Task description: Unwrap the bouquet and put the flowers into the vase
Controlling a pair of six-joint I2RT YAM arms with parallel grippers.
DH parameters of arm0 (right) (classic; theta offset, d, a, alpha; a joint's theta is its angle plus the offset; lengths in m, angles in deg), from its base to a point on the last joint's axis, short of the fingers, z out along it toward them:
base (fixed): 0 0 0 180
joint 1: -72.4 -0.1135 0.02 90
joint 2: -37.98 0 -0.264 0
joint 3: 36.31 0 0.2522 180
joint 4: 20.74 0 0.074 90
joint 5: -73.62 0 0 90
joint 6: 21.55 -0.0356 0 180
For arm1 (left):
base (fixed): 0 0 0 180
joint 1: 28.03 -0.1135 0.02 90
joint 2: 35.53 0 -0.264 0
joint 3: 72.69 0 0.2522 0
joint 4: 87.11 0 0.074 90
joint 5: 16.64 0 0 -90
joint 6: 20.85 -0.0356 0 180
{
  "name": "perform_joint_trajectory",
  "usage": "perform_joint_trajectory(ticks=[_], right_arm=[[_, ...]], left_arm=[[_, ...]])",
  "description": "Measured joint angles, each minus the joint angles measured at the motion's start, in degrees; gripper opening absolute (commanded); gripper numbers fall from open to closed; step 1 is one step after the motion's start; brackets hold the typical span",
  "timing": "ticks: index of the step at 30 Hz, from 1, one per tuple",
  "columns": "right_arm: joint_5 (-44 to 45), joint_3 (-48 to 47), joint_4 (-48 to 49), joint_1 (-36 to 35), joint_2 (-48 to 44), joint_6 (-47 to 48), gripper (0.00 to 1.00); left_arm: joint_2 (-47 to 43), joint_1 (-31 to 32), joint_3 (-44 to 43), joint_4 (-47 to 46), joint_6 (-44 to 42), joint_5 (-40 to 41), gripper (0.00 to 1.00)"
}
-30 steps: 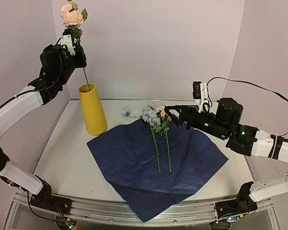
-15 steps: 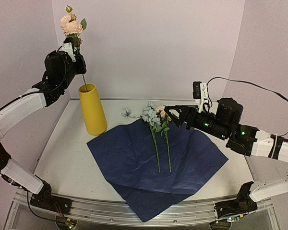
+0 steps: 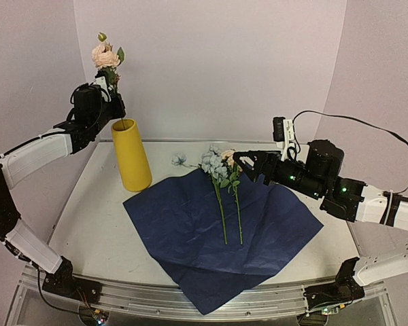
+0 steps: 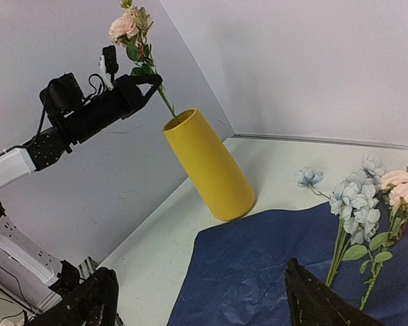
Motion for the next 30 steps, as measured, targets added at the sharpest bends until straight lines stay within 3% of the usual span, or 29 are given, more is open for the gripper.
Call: perform_joint_trajectory(ticks=[5, 11, 24, 30], right_arm=[[0.0, 0.0, 0.0, 0.0, 0.0, -0.2, 0.86], [0.0, 0.0, 0.0, 0.0, -0.1, -0.2, 0.86], [0.0, 0.0, 0.0, 0.0, -0.1, -0.3, 0.86], [1.3, 0.0, 0.0, 0.0, 0.8, -1.0, 0.85]], left_arm=[[1.5, -0.4, 0.0, 1.2, 1.6, -0.3, 0.08], [3.1, -0.5, 0.0, 3.5, 2.7, -0.2, 0.20], [1.9, -0.5, 1.0, 5.0, 3.9, -0.3, 0.25], [-2.1, -0.5, 2.3, 6.5, 4.8, -1.5, 0.40]])
